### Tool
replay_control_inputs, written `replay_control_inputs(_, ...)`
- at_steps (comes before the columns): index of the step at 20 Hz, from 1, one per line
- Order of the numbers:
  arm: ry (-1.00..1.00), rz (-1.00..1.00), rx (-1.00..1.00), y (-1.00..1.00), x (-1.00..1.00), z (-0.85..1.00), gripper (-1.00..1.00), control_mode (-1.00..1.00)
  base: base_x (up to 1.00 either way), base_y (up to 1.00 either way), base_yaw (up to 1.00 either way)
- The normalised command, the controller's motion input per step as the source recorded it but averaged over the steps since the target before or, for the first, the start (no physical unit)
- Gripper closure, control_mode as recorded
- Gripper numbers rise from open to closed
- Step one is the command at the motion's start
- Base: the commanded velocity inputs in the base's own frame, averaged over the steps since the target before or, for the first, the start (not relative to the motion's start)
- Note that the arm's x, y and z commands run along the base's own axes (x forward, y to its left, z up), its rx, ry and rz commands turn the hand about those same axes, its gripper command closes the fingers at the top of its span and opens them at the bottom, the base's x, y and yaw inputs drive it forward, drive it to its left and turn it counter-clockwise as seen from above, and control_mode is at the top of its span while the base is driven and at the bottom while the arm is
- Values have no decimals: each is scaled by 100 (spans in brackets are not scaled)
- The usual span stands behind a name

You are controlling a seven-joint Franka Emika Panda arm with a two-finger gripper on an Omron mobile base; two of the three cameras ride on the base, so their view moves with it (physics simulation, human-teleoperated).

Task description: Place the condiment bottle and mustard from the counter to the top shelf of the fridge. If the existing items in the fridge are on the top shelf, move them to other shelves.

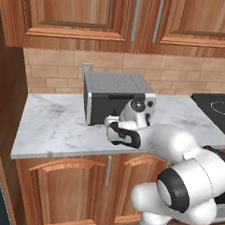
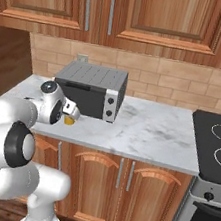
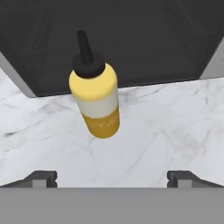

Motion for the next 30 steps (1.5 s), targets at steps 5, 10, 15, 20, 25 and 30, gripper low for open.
replay_control_inputs(5,0,0,-3,1,32,-8,-100,-100,0,0,0)
replay_control_inputs(10,0,0,-2,5,31,-12,-100,-100,0,0,0)
replay_control_inputs(15,0,0,-2,18,27,-17,-100,-100,0,0,0)
replay_control_inputs(20,0,0,-1,20,29,-18,-100,-100,0,0,0)
replay_control_inputs(25,0,0,0,2,19,-14,-100,-100,0,0,0)
replay_control_inputs(30,0,0,0,0,12,-9,-100,-100,0,0,0)
